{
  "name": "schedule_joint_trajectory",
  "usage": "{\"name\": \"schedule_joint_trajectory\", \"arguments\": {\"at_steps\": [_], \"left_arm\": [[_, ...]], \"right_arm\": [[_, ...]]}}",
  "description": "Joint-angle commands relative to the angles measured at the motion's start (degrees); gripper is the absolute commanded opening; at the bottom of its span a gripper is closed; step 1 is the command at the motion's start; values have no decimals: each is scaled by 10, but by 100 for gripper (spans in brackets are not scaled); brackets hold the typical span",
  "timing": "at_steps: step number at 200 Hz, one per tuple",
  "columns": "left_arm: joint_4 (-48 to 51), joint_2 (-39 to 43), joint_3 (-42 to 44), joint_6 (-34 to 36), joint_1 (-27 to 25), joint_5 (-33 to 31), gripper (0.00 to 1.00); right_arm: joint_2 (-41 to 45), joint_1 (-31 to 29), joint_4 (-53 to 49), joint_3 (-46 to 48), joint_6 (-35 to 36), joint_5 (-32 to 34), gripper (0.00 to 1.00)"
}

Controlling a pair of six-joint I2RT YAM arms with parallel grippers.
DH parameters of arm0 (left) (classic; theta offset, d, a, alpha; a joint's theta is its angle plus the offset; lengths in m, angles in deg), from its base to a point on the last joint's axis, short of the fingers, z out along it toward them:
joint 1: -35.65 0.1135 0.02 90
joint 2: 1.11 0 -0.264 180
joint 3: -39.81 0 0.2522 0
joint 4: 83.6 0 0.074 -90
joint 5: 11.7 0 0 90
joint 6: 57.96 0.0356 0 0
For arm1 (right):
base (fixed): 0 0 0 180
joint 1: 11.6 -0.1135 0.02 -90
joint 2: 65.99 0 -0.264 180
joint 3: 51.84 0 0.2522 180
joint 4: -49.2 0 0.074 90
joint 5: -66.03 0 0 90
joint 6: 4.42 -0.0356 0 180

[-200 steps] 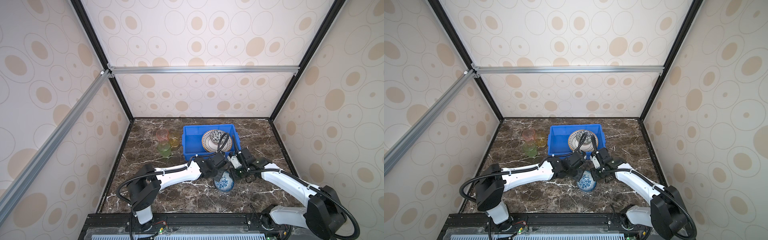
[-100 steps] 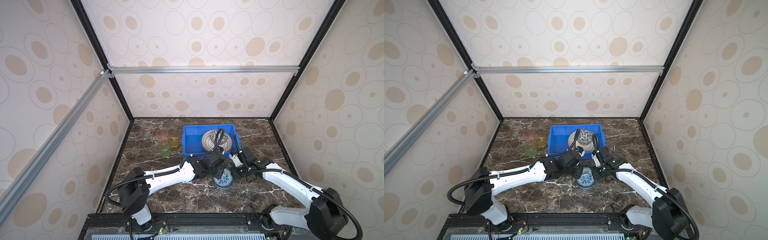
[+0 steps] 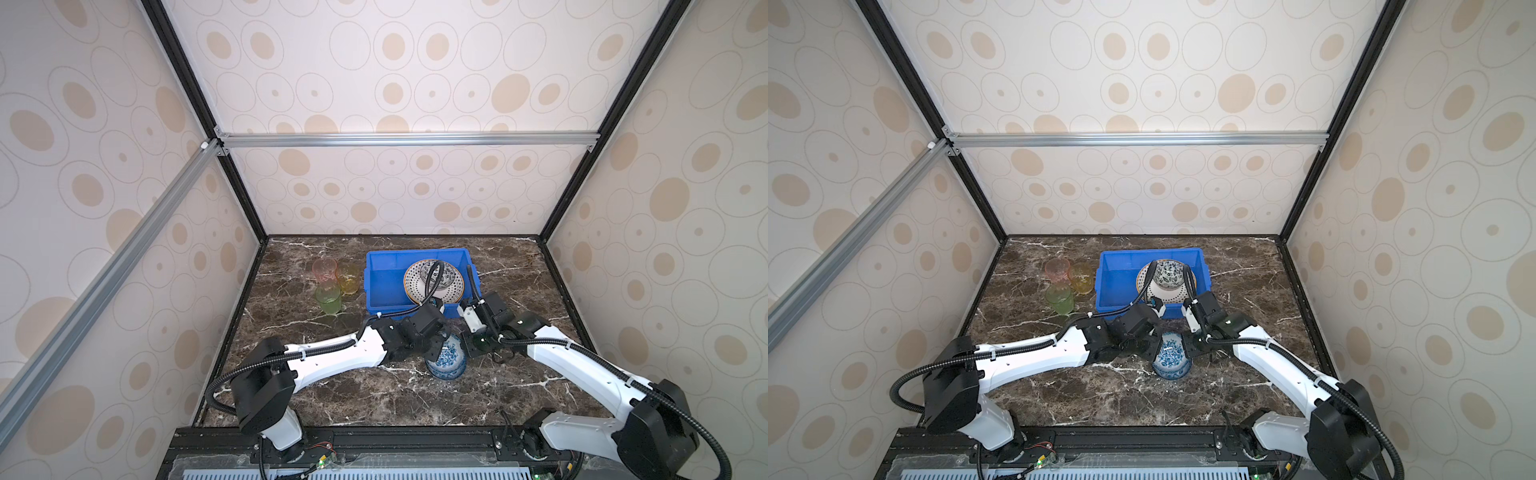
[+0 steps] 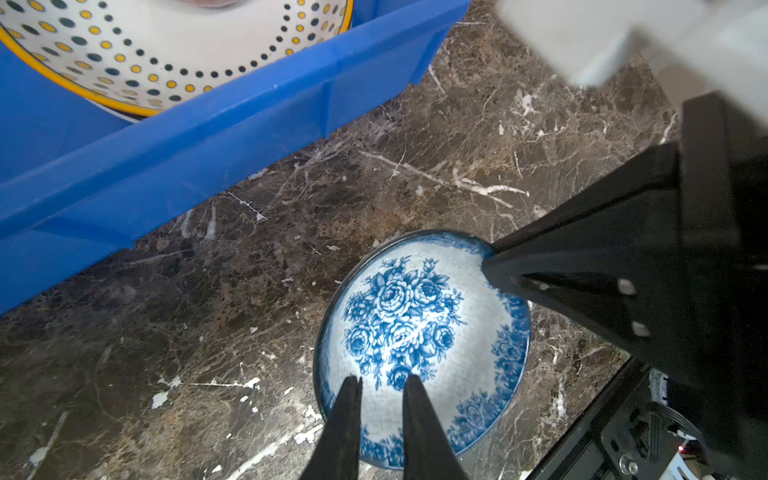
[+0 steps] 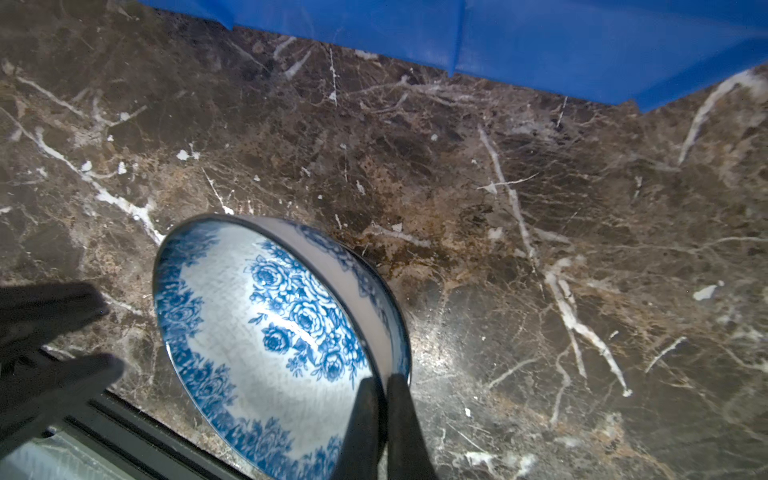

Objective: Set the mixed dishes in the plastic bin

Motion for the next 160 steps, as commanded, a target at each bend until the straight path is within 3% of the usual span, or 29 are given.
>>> {"name": "schedule_joint_trajectory", "arguments": {"at_steps": [1,90,160], "left_arm": [[-8,22,6,-9,6,-12,20],[-4,170,66,-20,66,-54,24],[4,234,107,-15,118,-50,24]], "right_arm": [[22,-4,-5,-26,-12,-8,0],[29,-5,-36,-103,-28,62,0],[-35,1,-2,-201,-43,83,0]]}}
